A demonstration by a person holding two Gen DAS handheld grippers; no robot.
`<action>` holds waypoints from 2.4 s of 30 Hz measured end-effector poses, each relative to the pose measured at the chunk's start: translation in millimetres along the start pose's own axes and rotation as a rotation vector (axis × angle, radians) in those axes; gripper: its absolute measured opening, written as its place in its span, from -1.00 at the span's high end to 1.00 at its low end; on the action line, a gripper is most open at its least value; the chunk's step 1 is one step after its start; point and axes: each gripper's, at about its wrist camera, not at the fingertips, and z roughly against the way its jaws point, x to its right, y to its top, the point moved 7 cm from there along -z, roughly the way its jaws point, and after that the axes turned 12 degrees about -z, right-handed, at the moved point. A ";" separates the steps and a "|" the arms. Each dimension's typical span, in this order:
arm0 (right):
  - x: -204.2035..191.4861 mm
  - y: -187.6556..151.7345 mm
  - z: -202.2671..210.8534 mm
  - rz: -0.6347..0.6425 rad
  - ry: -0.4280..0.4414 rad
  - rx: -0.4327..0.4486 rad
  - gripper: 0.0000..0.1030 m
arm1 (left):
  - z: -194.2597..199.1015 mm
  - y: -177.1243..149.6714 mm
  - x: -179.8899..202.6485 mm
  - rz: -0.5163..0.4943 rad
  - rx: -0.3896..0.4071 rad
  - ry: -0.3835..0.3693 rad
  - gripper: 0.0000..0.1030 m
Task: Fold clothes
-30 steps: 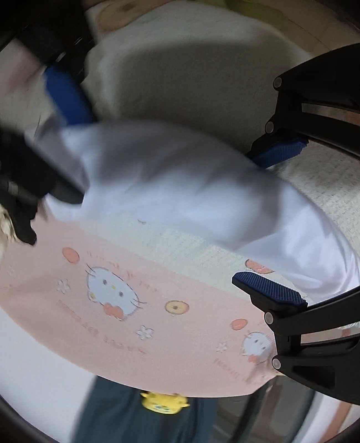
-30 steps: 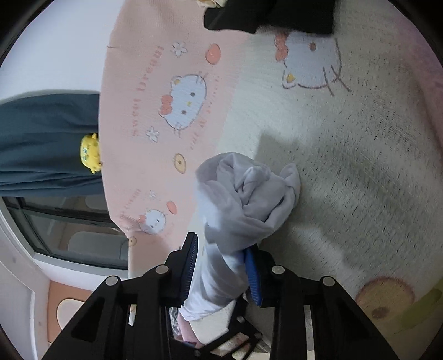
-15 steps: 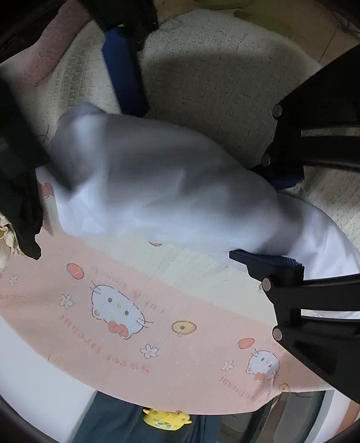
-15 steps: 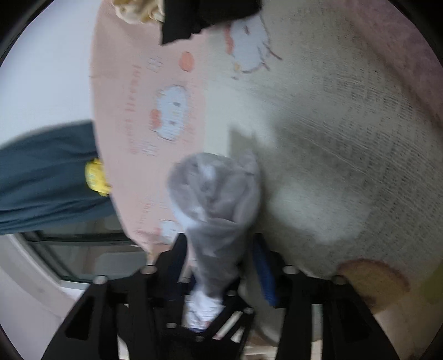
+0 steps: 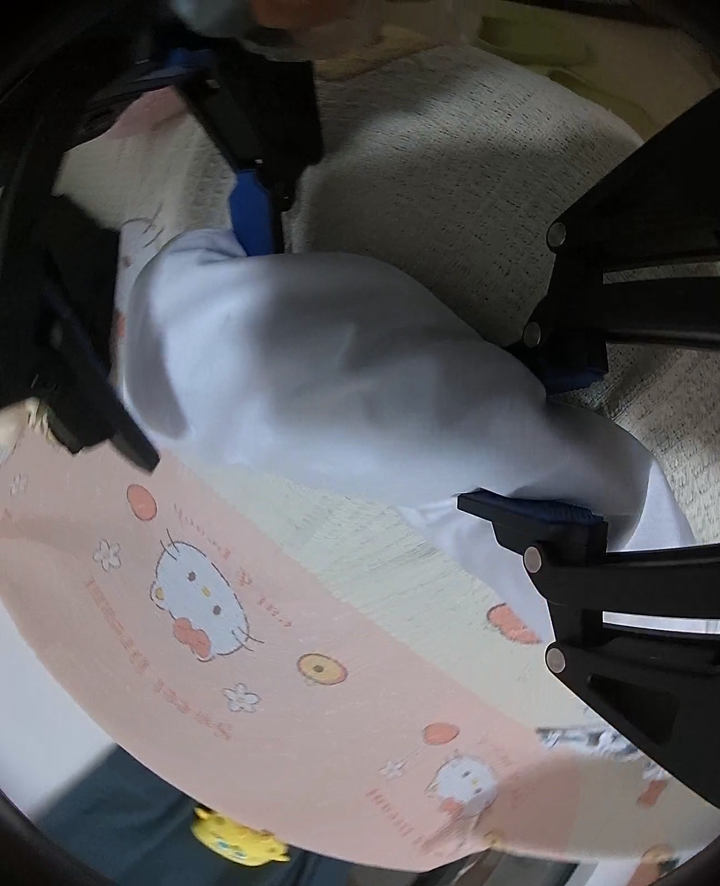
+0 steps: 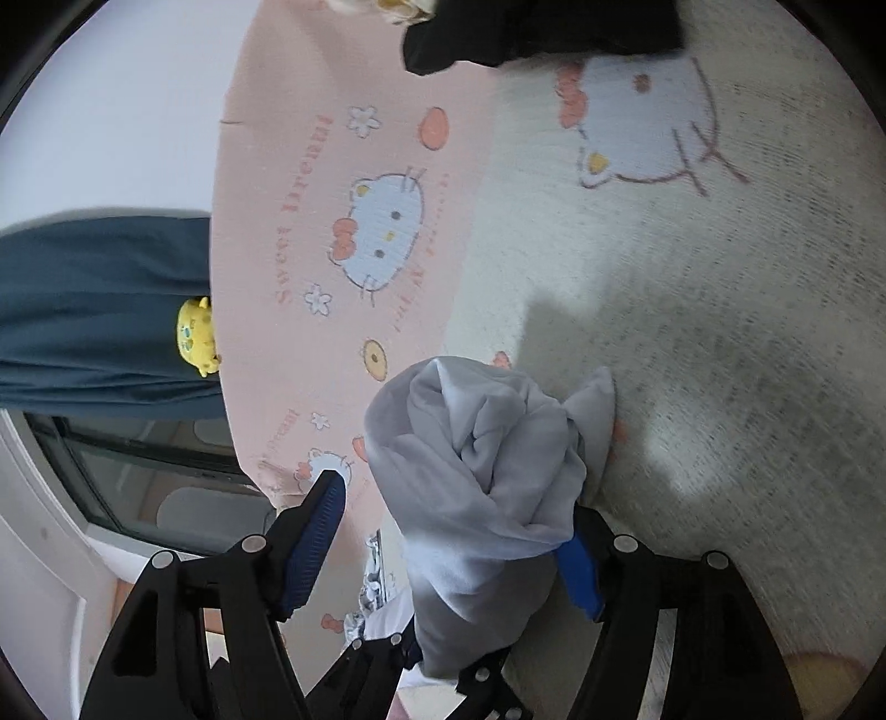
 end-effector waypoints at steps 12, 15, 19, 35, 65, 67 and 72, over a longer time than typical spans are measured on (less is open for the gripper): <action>11.3 -3.5 9.1 0.035 -0.134 0.086 0.56 | 16.0 -4.8 -5.1 0.175 -0.008 -0.088 -0.12; 6.7 -4.2 12.6 0.051 -0.127 0.082 0.56 | 28.0 -11.1 -21.1 0.358 0.010 -0.241 -0.34; 5.6 -1.8 12.0 0.065 -0.150 0.081 0.56 | 41.0 -17.8 -53.5 0.587 0.058 -0.367 -0.34; -6.7 -19.2 25.9 0.134 -0.204 0.177 0.56 | 6.1 -60.1 -83.3 0.985 -0.029 -0.480 0.44; -87.5 -86.1 -13.3 0.387 -0.216 0.112 0.55 | 4.2 -109.3 -96.8 1.407 0.026 -0.817 0.87; -91.0 -91.6 -18.3 0.422 -0.234 0.099 0.55 | 13.6 -115.2 -110.4 1.422 0.045 -0.816 0.85; -99.0 -112.6 -36.2 0.515 -0.281 0.043 0.54 | 34.3 -127.9 -142.0 1.494 0.122 -0.812 0.38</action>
